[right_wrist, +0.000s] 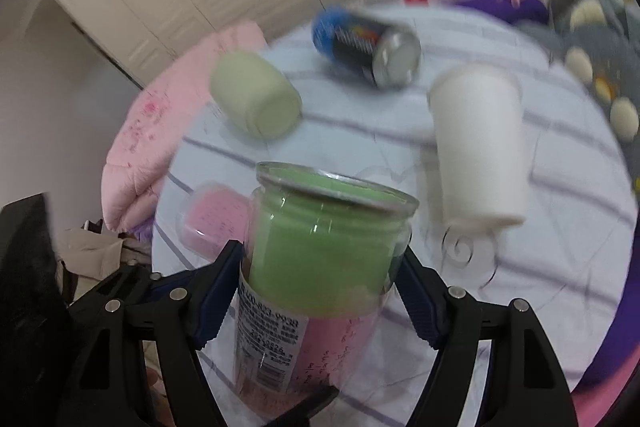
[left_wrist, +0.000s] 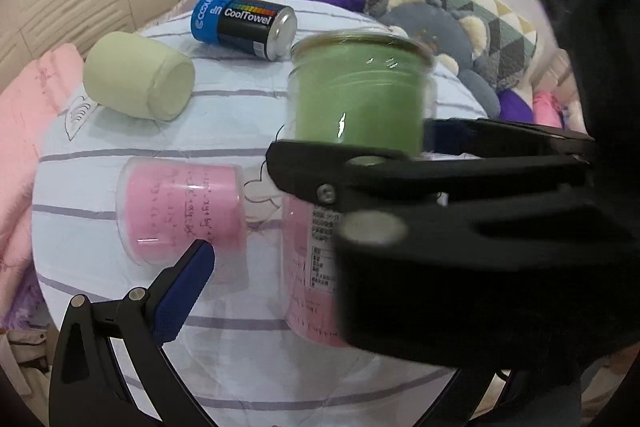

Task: Flip cup upright
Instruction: 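Rotate the held jar with the right tool until its open rim faces up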

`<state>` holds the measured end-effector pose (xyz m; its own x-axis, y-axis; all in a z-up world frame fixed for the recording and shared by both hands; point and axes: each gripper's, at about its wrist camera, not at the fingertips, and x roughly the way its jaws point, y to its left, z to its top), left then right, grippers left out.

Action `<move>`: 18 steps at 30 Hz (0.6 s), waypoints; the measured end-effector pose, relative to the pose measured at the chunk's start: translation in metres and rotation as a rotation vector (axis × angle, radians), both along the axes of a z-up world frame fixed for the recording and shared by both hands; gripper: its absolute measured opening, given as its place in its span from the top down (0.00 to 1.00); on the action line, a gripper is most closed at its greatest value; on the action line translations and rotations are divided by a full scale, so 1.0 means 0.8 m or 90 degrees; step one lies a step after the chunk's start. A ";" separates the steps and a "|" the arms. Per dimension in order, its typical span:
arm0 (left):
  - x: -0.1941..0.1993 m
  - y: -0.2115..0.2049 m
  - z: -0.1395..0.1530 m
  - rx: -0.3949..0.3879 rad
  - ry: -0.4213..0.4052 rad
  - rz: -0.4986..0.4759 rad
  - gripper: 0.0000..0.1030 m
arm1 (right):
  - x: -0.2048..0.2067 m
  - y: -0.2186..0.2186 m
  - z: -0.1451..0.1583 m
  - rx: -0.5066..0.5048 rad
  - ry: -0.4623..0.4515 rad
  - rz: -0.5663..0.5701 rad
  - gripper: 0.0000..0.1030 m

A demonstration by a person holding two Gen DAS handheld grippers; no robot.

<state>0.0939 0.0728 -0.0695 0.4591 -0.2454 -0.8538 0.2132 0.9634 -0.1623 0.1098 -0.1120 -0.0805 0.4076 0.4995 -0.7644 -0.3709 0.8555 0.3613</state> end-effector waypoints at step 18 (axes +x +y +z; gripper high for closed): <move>-0.018 -0.010 -0.019 0.062 -0.001 0.016 0.00 | -0.062 0.004 0.011 -0.102 -0.273 0.058 0.27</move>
<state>0.0797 0.0647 -0.0847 0.4652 -0.1494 -0.8725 0.1893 0.9796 -0.0669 0.0603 -0.1087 -0.0713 0.6635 0.4376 -0.6068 -0.5343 0.8449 0.0250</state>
